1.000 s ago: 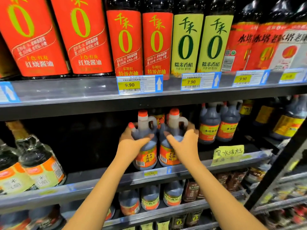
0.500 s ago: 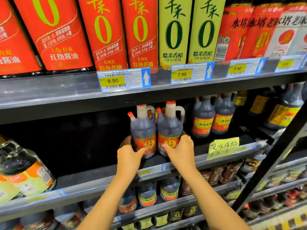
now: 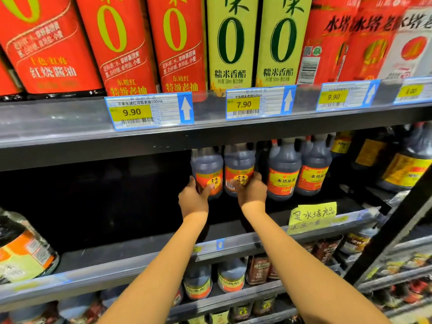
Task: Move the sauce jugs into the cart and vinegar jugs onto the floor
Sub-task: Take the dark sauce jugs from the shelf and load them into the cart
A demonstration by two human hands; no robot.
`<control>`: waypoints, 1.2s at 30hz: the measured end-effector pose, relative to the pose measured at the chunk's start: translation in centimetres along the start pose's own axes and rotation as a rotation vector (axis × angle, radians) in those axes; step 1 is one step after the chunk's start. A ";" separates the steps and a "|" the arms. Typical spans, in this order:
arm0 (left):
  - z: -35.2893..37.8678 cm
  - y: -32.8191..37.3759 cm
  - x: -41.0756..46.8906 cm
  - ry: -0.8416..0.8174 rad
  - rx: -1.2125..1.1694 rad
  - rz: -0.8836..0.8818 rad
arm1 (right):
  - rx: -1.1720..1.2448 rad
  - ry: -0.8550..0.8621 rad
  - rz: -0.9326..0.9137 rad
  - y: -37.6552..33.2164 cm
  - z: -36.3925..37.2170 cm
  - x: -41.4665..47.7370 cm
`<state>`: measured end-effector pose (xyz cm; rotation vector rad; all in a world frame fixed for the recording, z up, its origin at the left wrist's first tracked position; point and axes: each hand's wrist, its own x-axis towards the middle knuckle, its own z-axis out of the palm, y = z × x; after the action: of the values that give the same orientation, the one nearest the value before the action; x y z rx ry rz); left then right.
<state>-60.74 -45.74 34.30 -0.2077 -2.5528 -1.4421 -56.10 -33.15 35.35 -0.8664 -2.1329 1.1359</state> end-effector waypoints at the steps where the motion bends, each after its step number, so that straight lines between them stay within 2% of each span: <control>1: 0.3 0.1 0.2 -0.001 0.034 0.011 | 0.023 0.005 0.007 0.0 0.3 0.2; 6: 1.6 0.7 1.4 0.009 0.082 0.032 | 0.048 0.007 -0.034 0.0 0.7 1.8; 14: 2.3 0.9 2.4 -0.010 0.110 0.047 | -0.082 -0.038 -0.113 -0.2 0.9 3.5; 19: 2.2 1.1 1.9 -0.143 0.107 -0.063 | -0.162 -0.128 -0.038 -0.1 0.6 3.0; 22: 1.6 1.8 0.7 -0.277 0.296 -0.098 | -0.170 -0.209 -0.017 -0.4 -0.4 2.0; 25: -0.2 2.7 -0.9 -0.362 0.565 0.064 | -0.307 -0.293 -0.137 -0.9 -2.8 0.2; 29: -3.2 3.0 -3.9 -0.433 0.793 0.345 | -0.598 -0.291 -0.395 -0.9 -7.1 -3.7; 32: -4.8 3.4 -6.2 -0.448 0.876 0.494 | -0.830 -0.275 -0.465 -0.7 -9.9 -6.4; 36: -5.5 5.1 -9.0 -0.501 0.878 0.666 | -0.830 -0.270 -0.494 1.0 -12.8 -9.4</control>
<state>-50.27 -48.03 39.06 -1.2147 -2.7635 0.0095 -40.66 -33.55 38.98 -0.4480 -2.8709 0.0872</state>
